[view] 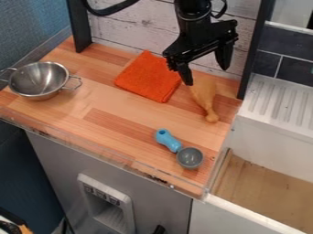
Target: Move the blue spoon to the upper left of the table
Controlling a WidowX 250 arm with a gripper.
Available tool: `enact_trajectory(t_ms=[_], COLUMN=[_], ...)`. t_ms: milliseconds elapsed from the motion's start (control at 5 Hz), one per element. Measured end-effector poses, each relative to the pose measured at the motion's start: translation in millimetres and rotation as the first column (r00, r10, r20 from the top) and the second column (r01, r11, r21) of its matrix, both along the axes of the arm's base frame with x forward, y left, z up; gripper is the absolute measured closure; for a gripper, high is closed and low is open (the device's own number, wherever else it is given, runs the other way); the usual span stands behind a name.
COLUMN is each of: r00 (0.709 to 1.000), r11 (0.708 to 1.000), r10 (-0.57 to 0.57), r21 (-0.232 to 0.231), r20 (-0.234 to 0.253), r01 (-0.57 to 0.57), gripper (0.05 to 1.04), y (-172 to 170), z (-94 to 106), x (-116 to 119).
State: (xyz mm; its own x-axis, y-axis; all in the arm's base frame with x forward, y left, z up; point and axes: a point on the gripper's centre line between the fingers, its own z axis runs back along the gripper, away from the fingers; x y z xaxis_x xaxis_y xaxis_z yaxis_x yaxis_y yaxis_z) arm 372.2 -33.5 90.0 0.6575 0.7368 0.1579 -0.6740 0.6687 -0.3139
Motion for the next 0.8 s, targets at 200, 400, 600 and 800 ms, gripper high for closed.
enact_trajectory(t_ms=[200,400,600,800], r00=[0.999,0.995,0.991,0.985], r11=[1.0,0.999,0.997,0.992], r10=[0.009,0.044,0.081,0.118], r21=[0.002,0.032,0.006,0.054], r20=[-0.041,-0.084,-0.104,-0.128], r01=[-0.009,-0.041,-0.081,-0.112], gripper=[0.083,0.083,0.083,0.083], y=[0.2,-5.1,-8.3,-6.2], z=[-12.9,-13.6,-13.4,-15.9], x=[-4.9,-33.3,-52.2,-63.1])
